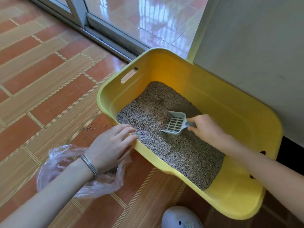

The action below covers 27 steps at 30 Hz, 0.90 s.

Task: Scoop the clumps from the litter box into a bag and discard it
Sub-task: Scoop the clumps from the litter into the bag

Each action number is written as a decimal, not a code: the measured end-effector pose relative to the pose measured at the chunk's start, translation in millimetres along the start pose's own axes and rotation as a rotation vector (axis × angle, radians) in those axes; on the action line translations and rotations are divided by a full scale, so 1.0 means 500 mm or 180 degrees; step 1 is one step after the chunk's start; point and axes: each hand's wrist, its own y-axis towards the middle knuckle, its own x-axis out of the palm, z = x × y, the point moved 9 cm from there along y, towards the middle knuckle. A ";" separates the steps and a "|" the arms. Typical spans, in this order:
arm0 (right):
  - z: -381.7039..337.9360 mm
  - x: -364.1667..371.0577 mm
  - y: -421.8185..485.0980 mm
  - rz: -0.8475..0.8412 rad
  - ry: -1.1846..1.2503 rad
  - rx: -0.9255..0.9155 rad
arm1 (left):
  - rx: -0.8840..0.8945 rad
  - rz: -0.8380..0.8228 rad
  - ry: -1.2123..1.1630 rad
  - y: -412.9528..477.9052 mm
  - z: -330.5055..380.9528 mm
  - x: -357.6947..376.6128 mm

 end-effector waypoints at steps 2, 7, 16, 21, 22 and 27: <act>-0.025 0.003 0.012 0.0126 0.0025 -0.0143 | 0.0014 -0.0034 -0.0008 0.000 0.000 0.007; -0.061 0.019 0.044 0.0197 0.0445 -0.0252 | 0.0047 -0.0043 -0.0116 0.001 -0.001 0.008; -0.156 0.030 0.084 0.0457 0.1041 -0.0385 | 0.0054 0.0050 -0.0204 0.010 0.001 0.010; -0.136 0.029 0.059 0.0504 0.1242 -0.0344 | 0.0031 0.0064 -0.0168 0.009 0.000 0.008; -0.126 0.027 0.054 0.0513 0.1226 -0.0330 | 0.0029 0.0069 -0.0172 0.009 -0.001 0.007; -0.058 -0.001 0.022 0.0549 0.0991 -0.0225 | 0.0019 0.0118 -0.0184 0.011 0.001 0.002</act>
